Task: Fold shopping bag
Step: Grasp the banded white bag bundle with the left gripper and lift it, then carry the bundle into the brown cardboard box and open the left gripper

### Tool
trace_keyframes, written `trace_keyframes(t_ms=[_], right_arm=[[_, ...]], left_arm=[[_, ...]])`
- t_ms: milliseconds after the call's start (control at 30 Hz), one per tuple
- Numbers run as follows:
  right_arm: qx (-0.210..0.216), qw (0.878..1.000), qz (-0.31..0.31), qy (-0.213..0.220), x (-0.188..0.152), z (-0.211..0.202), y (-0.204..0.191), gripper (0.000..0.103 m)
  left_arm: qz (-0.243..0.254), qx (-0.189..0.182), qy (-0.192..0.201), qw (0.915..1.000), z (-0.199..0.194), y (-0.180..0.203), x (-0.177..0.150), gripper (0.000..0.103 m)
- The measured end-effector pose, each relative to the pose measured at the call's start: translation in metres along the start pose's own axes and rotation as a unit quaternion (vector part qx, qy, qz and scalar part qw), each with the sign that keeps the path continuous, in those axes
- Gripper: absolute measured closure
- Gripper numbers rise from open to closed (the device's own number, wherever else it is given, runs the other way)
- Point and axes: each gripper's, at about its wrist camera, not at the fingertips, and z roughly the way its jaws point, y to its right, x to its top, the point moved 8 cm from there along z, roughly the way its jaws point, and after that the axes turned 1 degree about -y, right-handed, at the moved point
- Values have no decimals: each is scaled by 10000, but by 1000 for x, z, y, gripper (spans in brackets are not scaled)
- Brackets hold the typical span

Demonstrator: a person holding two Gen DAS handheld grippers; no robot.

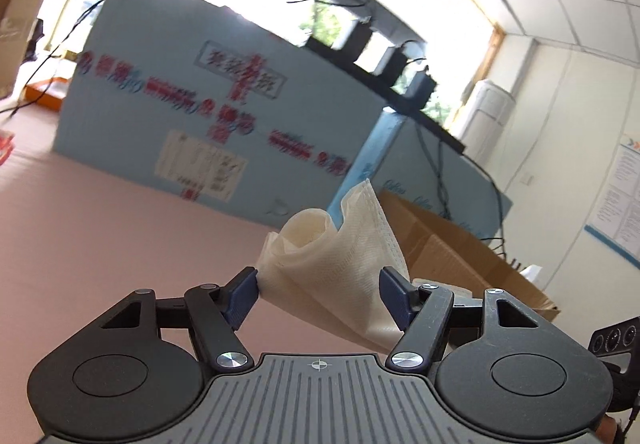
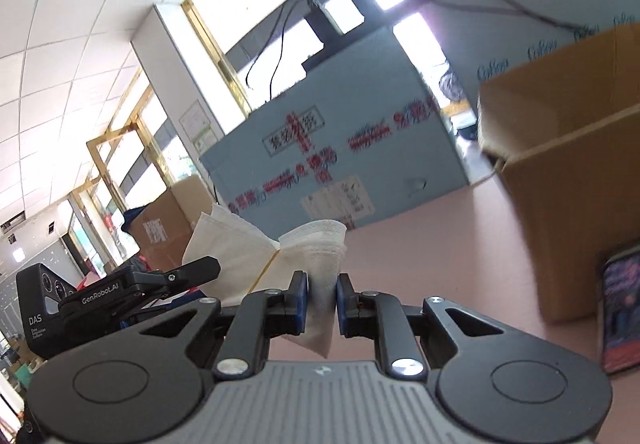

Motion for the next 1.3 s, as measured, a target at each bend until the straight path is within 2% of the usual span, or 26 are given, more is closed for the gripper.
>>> trace_keyframes(t_ms=[167,333,567,700,800,900,1033,1100,1133,1200,1267,1300], right_arm=[[-346,9949,-244,915,47,-54,16,85],[-803,9823,-398,1642,79,-96,37,83],[-1321,9685,-340,2085,113,-120,83,83],[-1701,9655,-270,1954,128,-103,118,80],[-2020,9650,-251,1651,135,-79,142,79],[-2332,9638,-238,1270,136,-54,161,79],[-2613,9619,-267,755,132,-23,173,77],[-2677,9613,-252,607,130,-14,177,76],[-2706,9607,-261,563,129,-11,177,76],[-2794,9583,-323,499,129,-5,176,71],[-2896,9552,-391,465,129,-2,174,50],[-2961,9530,-428,480,131,-3,170,47]], left_arm=[[704,-661,258,9950,25,63,20,36],[1383,-1175,287,9830,64,123,26,36],[1422,-1609,94,9766,123,162,29,36],[1510,-1534,-247,9762,169,170,23,36],[1569,-1408,-572,9759,204,169,16,36],[1829,-1164,-1002,9711,231,166,6,36],[1988,-932,-1457,9646,249,158,-10,36],[2068,-897,-1438,9636,250,158,-13,33],[2122,-870,-1418,9629,251,157,-14,28],[2223,-777,-1332,9627,250,156,-16,24],[2247,-765,-1284,9629,247,156,-16,20],[2254,-753,-1240,9634,247,156,-14,19]])
